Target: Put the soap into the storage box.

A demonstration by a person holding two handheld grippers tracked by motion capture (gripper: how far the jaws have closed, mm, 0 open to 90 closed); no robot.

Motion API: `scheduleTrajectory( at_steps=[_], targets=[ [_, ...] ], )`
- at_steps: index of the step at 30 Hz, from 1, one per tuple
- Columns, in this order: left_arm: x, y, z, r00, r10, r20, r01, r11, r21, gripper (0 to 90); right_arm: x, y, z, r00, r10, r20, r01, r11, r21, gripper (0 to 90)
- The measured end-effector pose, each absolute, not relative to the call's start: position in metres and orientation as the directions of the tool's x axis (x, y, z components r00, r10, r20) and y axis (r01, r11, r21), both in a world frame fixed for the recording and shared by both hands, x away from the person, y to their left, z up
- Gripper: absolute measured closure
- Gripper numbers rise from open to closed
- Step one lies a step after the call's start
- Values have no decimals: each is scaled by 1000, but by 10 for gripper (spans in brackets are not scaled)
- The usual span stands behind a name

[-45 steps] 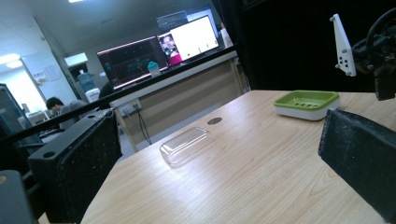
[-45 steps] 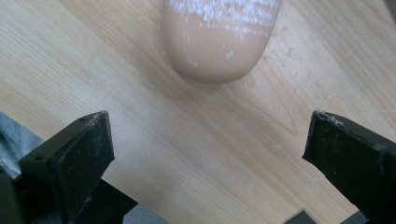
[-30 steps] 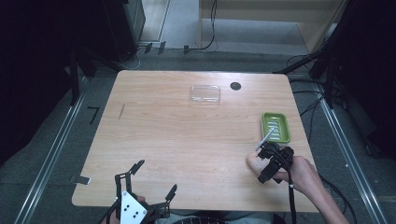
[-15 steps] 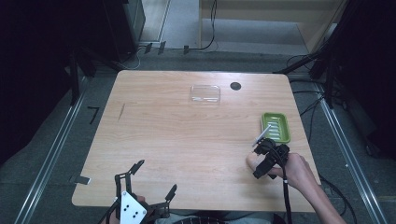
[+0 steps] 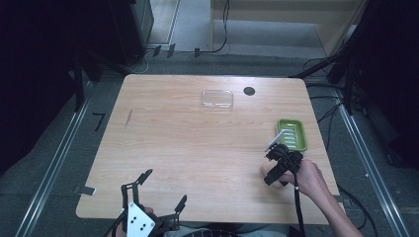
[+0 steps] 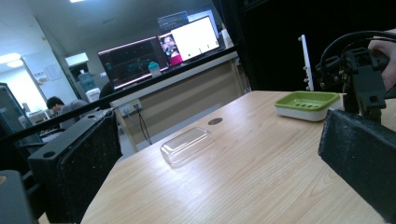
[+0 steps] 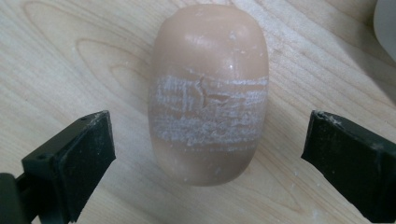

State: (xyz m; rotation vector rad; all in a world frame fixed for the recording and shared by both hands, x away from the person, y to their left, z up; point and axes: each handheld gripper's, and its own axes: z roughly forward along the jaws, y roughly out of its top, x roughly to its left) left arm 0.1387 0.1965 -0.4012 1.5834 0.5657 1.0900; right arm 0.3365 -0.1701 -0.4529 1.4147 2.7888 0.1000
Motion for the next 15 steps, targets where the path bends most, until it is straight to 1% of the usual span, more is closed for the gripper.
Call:
scheduleTrajectory(
  at_steps=[13,15],
  targets=[
    [139,197,-401,465,812,352,-176,-305,936,0,343,-163,-463,-574,819,19,819,573,39,117],
    [139,197,-401,467,810,354,-177,-307,935,0,343,-164,-464,-574,818,17,818,573,51,138]
  ],
)
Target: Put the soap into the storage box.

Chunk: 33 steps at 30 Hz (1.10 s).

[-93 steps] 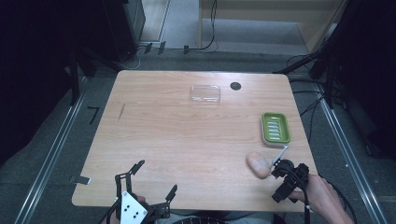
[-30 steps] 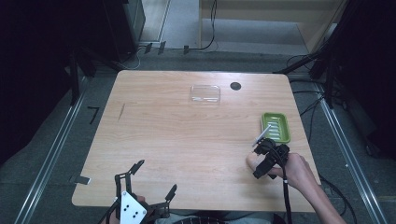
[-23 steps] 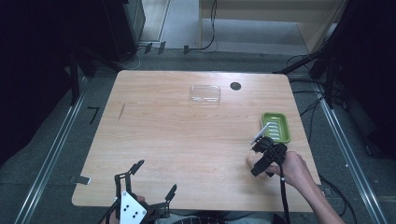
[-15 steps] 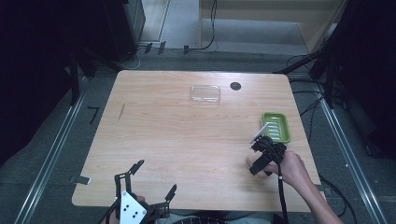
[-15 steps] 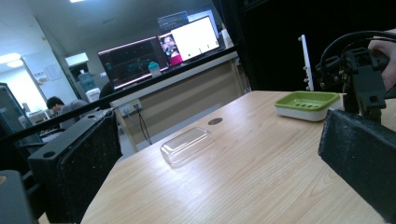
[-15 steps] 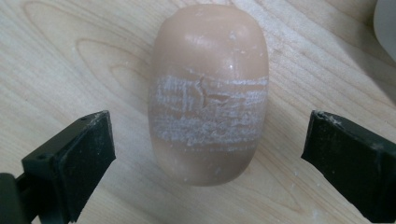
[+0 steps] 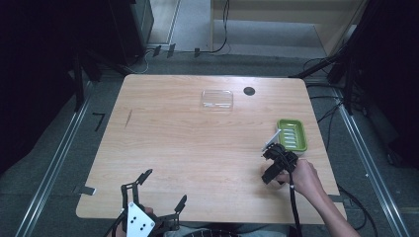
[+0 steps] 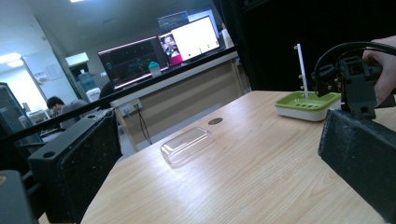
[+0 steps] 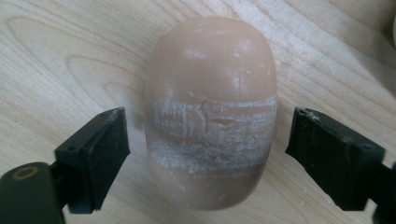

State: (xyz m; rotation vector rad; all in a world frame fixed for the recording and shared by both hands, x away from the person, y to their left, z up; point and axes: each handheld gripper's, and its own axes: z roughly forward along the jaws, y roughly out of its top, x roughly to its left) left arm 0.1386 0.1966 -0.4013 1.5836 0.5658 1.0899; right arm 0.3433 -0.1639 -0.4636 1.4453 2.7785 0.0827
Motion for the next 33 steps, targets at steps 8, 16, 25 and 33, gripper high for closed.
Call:
scheduleTrajectory(
  at_steps=[8,16,25,33],
  targets=[
    [139,197,-401,466,811,353,-177,-306,936,0,345,-166,-464,-549,836,21,835,547,55,244],
    [139,197,-401,466,811,354,-177,-307,935,0,345,-164,-467,-550,834,45,835,548,49,327],
    [138,197,-401,466,811,355,-177,-307,935,0,344,-163,-467,-545,838,40,839,543,44,332],
    [138,197,-401,465,812,353,-177,-306,936,0,344,-162,-468,-558,830,22,830,557,41,335]
  ],
)
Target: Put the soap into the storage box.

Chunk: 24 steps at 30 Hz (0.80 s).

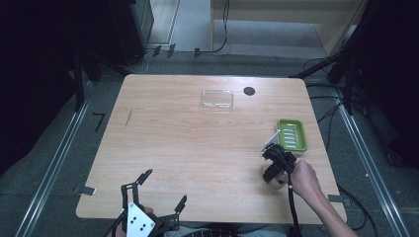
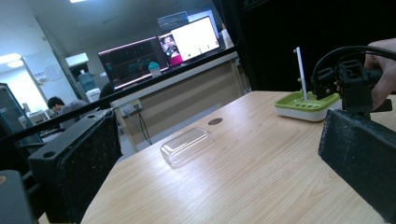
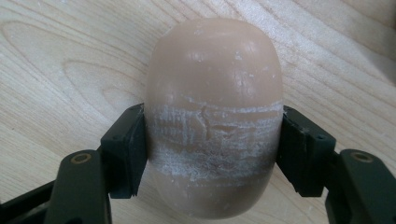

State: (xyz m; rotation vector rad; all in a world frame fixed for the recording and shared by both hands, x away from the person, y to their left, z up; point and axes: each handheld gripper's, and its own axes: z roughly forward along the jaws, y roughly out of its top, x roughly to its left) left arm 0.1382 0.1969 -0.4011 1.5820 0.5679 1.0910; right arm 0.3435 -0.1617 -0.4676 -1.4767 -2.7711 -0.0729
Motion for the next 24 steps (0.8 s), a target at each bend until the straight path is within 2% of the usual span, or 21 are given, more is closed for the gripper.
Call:
scheduleTrajectory(
  at_steps=[24],
  targets=[
    [138,197,-401,464,813,353,-177,-305,936,0,342,-167,-458,-583,813,11,812,581,49,335]
  ],
)
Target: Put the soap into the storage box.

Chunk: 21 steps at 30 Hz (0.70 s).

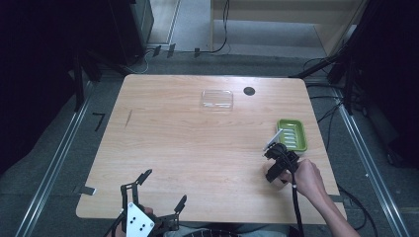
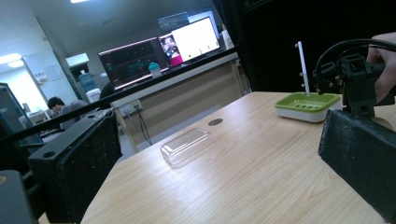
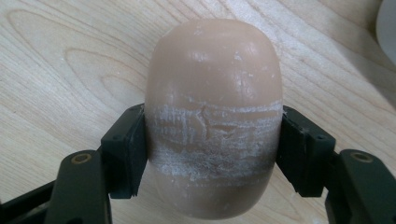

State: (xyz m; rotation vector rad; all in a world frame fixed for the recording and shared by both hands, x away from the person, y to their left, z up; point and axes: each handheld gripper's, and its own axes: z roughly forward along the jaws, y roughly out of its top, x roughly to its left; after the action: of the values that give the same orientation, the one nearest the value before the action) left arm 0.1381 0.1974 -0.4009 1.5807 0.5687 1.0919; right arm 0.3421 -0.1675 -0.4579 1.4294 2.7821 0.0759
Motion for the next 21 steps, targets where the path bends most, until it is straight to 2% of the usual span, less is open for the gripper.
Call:
scheduleTrajectory(
  at_steps=[21],
  targets=[
    [138,197,-401,463,813,353,-177,-306,936,0,342,-183,-449,-566,824,4,823,565,58,335]
  ],
)
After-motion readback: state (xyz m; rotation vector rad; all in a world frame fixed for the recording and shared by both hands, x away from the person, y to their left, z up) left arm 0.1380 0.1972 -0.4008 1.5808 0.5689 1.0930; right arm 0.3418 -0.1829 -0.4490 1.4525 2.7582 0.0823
